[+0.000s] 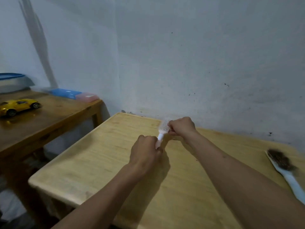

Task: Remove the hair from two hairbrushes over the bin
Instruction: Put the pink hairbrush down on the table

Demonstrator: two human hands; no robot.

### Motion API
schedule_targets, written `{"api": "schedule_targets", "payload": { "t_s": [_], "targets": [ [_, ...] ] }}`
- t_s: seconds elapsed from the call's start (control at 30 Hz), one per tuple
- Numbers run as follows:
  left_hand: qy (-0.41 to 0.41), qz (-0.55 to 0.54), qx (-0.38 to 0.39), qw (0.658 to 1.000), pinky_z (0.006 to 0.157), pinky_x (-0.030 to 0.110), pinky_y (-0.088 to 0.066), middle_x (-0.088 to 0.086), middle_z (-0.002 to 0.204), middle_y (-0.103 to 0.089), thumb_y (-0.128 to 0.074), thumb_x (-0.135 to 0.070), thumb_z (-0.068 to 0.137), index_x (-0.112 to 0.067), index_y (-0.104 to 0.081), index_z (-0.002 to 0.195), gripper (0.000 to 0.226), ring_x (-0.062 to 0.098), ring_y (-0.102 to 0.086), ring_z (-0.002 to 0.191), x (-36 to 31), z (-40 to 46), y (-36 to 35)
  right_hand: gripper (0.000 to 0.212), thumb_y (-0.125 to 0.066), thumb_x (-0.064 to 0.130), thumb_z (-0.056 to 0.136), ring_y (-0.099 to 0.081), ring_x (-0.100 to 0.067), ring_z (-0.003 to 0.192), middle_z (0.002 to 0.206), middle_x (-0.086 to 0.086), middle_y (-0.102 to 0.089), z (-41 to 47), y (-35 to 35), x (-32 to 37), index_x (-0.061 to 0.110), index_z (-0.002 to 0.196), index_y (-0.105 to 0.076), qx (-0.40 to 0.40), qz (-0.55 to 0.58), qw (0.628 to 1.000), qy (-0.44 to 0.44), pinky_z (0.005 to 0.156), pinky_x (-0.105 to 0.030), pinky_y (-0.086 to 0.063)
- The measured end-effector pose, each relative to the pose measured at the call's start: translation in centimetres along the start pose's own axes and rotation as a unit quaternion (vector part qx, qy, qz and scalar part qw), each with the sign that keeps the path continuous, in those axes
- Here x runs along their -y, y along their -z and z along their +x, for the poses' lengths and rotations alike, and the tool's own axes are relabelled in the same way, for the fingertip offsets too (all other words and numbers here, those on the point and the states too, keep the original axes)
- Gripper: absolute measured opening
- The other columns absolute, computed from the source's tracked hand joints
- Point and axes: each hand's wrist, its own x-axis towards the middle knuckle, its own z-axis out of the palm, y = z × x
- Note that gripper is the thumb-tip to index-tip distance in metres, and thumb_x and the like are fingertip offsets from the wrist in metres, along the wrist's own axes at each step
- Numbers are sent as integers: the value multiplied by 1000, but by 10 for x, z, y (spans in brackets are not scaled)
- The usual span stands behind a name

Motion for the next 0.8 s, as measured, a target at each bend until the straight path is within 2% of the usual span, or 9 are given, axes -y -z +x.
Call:
{"api": "schedule_targets", "payload": {
  "t_s": [0.07, 0.13, 0.2, 0.33, 0.47, 0.53, 0.63, 0.73, 0.8],
  "targets": [
    [8, -1, 0, 1000, 56, 37, -41, 7, 76, -67, -57, -27, 89, -13, -75, 92, 23, 28, -57, 76, 5, 13, -6, 14, -68, 12, 81, -67, -17, 46, 67, -11, -74, 16, -4, 0, -1, 79, -74, -2, -16, 1000, 1, 53, -26, -58],
    [12, -6, 2, 1000, 61, 41, -52, 7, 78, -69, -56, -29, 92, -14, -76, 93, 25, 27, -61, 73, 9, 25, -9, 16, -67, 12, 80, -67, -23, 51, 76, -16, -76, 30, -11, -1, -3, 82, -74, -1, -15, 1000, 3, 56, -32, -62],
    [15, -13, 0, 1000, 65, 43, -55, 7, 79, -71, -55, -28, 94, -13, -76, 94, 26, 26, -62, 71, 12, 35, -12, 19, -67, 13, 80, -65, -27, 55, 80, -19, -75, 42, -19, -2, -4, 83, -74, 1, -21, 1000, 8, 55, -33, -58],
    [15, -23, 4, 1000, 58, 37, -47, 6, 76, -70, -54, -25, 97, -12, -76, 94, 25, 22, -58, 66, 17, 48, -19, 23, -65, 19, 83, -74, -32, 66, 76, -16, -77, 61, -30, -7, -1, 82, -76, -13, -63, 998, 21, 65, -43, -62],
    [18, -44, -3, 999, 52, 28, -38, 3, 76, -71, -56, -24, 96, -14, -76, 93, 22, 17, -58, 65, 21, 55, -24, 28, -64, 24, 88, -71, -28, 63, 76, -14, -77, 69, -33, -10, 0, 82, -77, -23, -87, 995, 32, 64, -40, -60],
    [20, -56, -9, 998, 55, 28, -42, 3, 79, -73, -58, -24, 95, -13, -76, 97, 21, 17, -62, 68, 23, 56, -25, 29, -65, 25, 88, -74, -30, 69, 77, -13, -78, 71, -33, -12, 0, 83, -78, -23, -89, 995, 32, 70, -45, -63],
    [24, -68, -5, 997, 68, 37, -54, 4, 89, -75, -62, -27, 94, -13, -73, 107, 22, 18, -65, 76, 22, 56, -26, 31, -65, 27, 88, -76, -32, 77, 78, -14, -78, 71, -32, -13, 0, 86, -78, -21, -85, 996, 33, 75, -47, -63],
    [26, -69, 10, 997, 69, 35, -53, 4, 100, -74, -64, -29, 93, -10, -68, 115, 29, 16, -65, 82, 18, 56, -21, 32, -66, 30, 93, -73, -26, 66, 77, -13, -78, 66, -28, -12, 1, 86, -77, -9, -73, 997, 25, 71, -41, -63],
    [31, -88, 20, 995, 74, 30, -49, 8, 116, -70, -67, -29, 92, -11, -58, 133, 46, 20, -64, 95, 13, 55, -18, 30, -66, 27, 94, -66, -23, 60, 75, -12, -76, 60, -21, -9, 0, 88, -77, 4, -57, 998, 23, 63, -37, -58]
  ]
}}
